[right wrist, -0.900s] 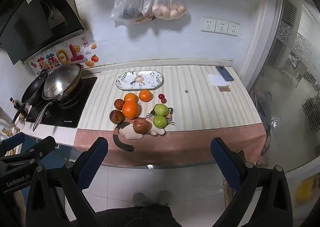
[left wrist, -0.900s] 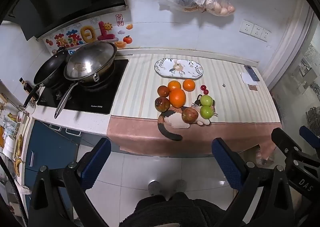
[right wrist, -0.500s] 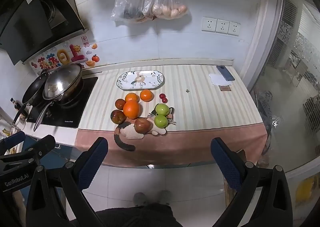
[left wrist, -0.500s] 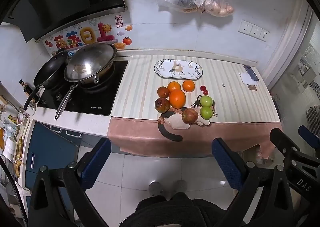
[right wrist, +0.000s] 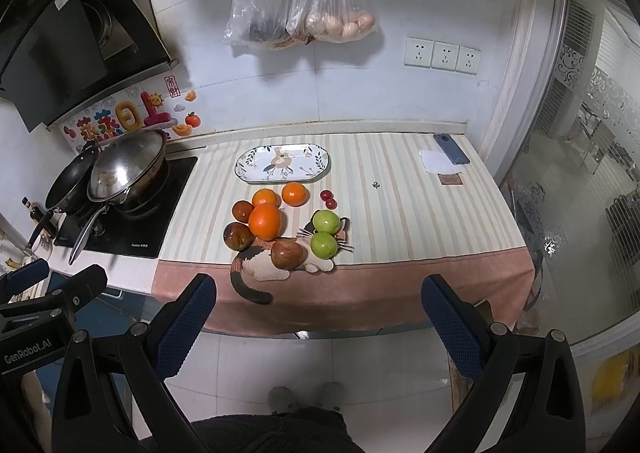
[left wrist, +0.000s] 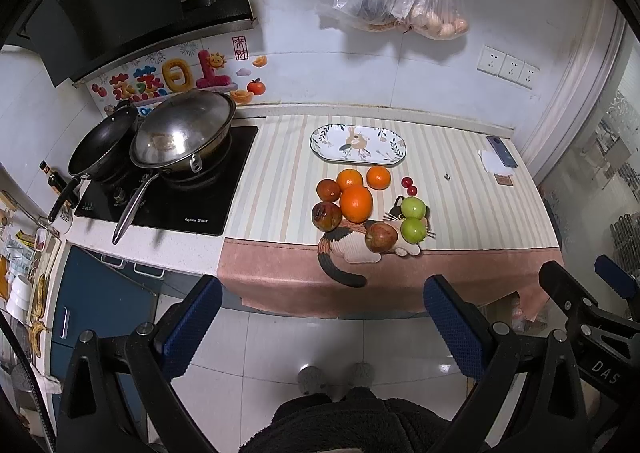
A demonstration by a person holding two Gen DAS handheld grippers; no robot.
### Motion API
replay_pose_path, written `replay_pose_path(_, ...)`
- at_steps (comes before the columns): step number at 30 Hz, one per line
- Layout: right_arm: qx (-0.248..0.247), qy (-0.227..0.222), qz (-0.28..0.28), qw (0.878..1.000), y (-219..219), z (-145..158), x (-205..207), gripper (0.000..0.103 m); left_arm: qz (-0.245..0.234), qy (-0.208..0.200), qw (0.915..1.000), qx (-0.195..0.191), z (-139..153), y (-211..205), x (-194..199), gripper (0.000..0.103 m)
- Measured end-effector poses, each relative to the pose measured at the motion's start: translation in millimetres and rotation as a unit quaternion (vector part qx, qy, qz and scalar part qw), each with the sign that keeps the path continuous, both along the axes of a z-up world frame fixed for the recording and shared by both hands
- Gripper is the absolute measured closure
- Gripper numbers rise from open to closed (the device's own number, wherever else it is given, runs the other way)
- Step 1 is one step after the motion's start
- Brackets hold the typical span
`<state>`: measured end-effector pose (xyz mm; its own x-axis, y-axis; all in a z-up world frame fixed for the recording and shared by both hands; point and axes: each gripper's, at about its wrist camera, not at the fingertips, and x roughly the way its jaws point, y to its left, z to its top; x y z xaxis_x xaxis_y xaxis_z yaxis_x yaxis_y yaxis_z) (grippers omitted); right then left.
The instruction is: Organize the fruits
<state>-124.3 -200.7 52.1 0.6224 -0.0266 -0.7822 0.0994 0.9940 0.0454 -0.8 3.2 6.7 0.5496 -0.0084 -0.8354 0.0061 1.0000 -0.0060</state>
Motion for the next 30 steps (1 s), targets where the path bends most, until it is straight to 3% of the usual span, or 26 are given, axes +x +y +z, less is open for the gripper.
replay_pose_path(30, -0.001, -0.002, 0.0, 1.0, -2.1, 2.5, 4.8, 0.0, 0.001, 0.006, 1.0, -0.001, -1.3, -6.3, 2.6, 0.0)
